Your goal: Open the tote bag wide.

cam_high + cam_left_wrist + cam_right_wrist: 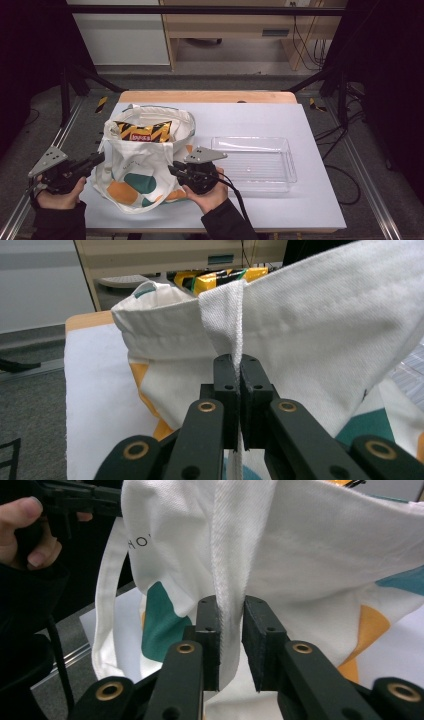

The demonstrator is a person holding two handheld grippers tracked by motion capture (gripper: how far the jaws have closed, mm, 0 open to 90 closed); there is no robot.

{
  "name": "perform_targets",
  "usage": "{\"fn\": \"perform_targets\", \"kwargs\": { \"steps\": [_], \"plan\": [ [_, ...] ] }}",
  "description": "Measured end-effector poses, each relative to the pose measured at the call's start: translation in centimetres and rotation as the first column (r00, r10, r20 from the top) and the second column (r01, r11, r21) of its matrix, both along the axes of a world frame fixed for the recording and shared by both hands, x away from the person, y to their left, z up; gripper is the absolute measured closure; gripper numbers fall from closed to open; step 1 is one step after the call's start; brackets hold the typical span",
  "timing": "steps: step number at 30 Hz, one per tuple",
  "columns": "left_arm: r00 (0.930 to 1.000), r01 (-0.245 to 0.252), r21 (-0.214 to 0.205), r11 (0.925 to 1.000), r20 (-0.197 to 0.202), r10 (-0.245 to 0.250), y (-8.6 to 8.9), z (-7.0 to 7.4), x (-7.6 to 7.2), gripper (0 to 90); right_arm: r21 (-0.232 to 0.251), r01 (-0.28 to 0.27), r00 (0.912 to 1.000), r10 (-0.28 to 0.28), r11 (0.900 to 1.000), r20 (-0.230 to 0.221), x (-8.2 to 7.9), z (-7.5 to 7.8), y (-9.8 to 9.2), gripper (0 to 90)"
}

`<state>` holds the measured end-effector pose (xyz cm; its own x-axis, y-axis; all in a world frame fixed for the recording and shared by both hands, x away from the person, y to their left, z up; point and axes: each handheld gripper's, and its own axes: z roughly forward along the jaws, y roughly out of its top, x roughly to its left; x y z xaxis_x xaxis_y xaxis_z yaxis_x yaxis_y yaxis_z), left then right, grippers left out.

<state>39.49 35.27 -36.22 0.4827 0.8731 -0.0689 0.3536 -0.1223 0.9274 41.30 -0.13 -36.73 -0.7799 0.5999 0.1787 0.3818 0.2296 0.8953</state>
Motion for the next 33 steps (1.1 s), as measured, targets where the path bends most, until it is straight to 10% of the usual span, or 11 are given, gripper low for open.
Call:
{"fn": "perform_targets", "kwargs": {
  "steps": [13, 22, 33],
  "plan": [
    [0.9999, -0.009, 0.008, 0.9999, -0.008, 0.009, 0.4, -1.0, -1.0, 87.5, 0.087, 0.04, 0.9948, -0.048, 0.9954, 0.09, -0.5, 2.7, -1.3, 59.9],
    [0.9999, -0.007, 0.007, 1.0, -0.009, 0.007, 0.4, -1.0, -1.0, 87.5, 0.127, 0.076, 0.988, -0.092, 0.989, 0.125, 1.5, 6.0, 0.1, 89.4],
    [1.0, 0.0, 0.004, 1.0, -0.005, 0.0, 0.5, -1.0, -1.0, 87.3, 0.063, 0.1, 0.9891, -0.106, 0.993, 0.102, 3.6, 5.9, 2.7, 90.0]
  ]
}}
